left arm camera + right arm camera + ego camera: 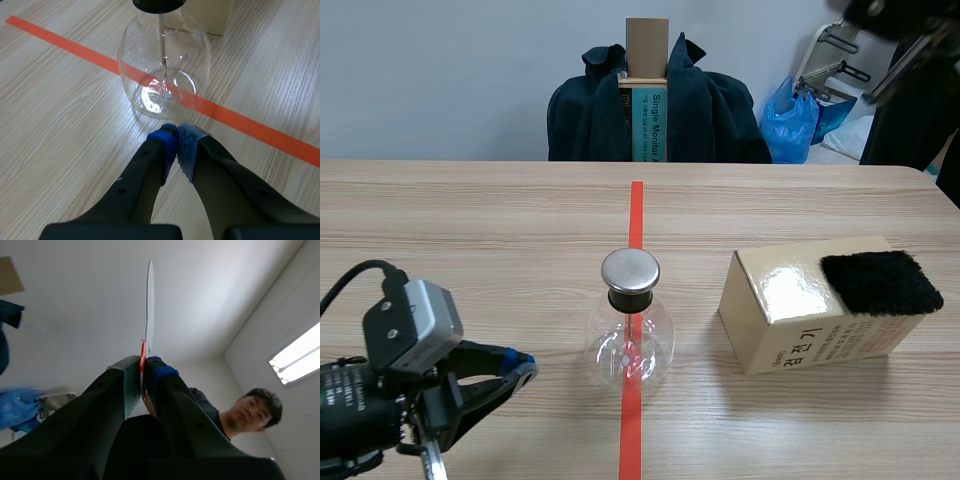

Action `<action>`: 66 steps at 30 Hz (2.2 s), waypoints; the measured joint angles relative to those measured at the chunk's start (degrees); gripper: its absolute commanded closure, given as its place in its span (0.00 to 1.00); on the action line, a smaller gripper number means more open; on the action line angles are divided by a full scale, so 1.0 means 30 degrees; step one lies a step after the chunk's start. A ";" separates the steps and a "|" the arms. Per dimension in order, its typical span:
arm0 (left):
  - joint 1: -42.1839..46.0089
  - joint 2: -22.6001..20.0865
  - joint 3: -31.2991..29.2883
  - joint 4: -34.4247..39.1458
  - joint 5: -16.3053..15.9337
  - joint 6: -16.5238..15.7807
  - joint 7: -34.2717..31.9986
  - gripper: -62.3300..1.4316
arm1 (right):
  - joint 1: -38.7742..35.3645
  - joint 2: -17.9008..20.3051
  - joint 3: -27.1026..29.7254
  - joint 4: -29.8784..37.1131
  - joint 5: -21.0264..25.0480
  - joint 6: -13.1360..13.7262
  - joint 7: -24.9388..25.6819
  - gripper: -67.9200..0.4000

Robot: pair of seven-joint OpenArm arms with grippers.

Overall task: Do the electroscope experiment.
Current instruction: 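Bring the plate to the electroscope and point at the metal foil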

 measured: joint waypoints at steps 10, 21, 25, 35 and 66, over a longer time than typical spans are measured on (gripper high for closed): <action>-0.2390 0.1574 0.1792 -0.3155 0.0007 0.0095 -0.0255 0.93 | -0.0284 -0.0765 -0.2055 -0.3060 -0.1960 -0.0277 0.1792 0.99; -0.2514 0.2353 0.2033 -0.3708 0.0007 0.0758 -0.0481 0.93 | -0.2965 -0.0758 -0.3257 -0.3228 -0.2885 -0.1523 0.3628 0.98; -0.2506 0.2353 0.2033 -0.3716 0.0007 0.0750 -0.0510 0.93 | -0.3971 -0.0750 -0.3257 -0.3228 -0.3264 -0.1588 0.3876 0.98; -0.2506 0.2346 0.2033 -0.3716 0.0007 0.0750 -0.0510 0.93 | -0.5544 -0.0750 -0.3257 -0.3249 -0.3468 -0.1807 0.3912 0.98; -0.2506 0.2346 0.2033 -0.3716 0.0007 0.0750 -0.0437 0.93 | -0.6025 -0.0750 -0.3257 -0.4983 -0.4044 -0.2710 0.4510 0.98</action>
